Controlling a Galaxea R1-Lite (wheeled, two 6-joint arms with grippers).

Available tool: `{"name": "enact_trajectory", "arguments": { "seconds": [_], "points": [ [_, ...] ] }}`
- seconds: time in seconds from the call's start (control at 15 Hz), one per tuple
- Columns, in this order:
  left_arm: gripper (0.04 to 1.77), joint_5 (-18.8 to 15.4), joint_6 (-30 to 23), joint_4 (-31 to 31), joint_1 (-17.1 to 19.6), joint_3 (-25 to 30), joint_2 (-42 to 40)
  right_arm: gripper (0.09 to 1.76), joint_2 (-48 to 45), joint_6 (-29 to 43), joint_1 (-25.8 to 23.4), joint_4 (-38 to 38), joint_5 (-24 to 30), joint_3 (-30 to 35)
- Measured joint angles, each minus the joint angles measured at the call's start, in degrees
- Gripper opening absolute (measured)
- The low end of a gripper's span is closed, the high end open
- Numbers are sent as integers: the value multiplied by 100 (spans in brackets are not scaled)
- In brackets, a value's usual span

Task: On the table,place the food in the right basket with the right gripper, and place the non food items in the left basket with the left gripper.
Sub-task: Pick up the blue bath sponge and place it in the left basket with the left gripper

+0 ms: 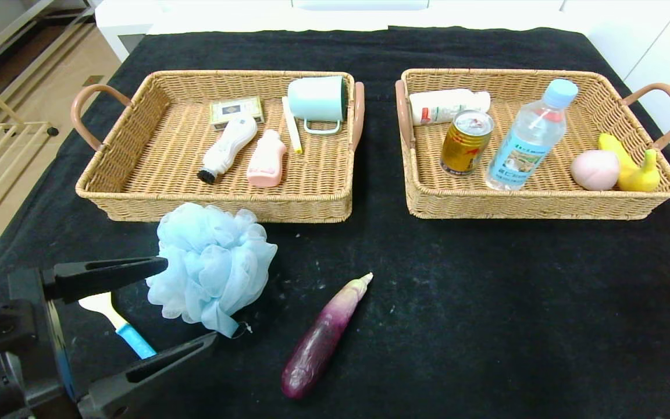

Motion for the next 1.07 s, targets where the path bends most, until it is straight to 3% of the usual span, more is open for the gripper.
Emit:
{"name": "enact_trajectory", "arguments": {
  "seconds": [0.13,0.47,0.93,1.07],
  "points": [
    [172,13,-2,9,2,16,17,170,-69,21,0,-187,471,116],
    [172,171,-35,20,33,-100,23,170,-169,-9,-21,-346,939,240],
    [172,356,-13,301,59,-642,-27,170,-87,-323,-18,-1479,1096,741],
    [172,482,-29,841,74,-955,-32,170,-67,-371,-51,-1523,1107,753]
  ]
}}
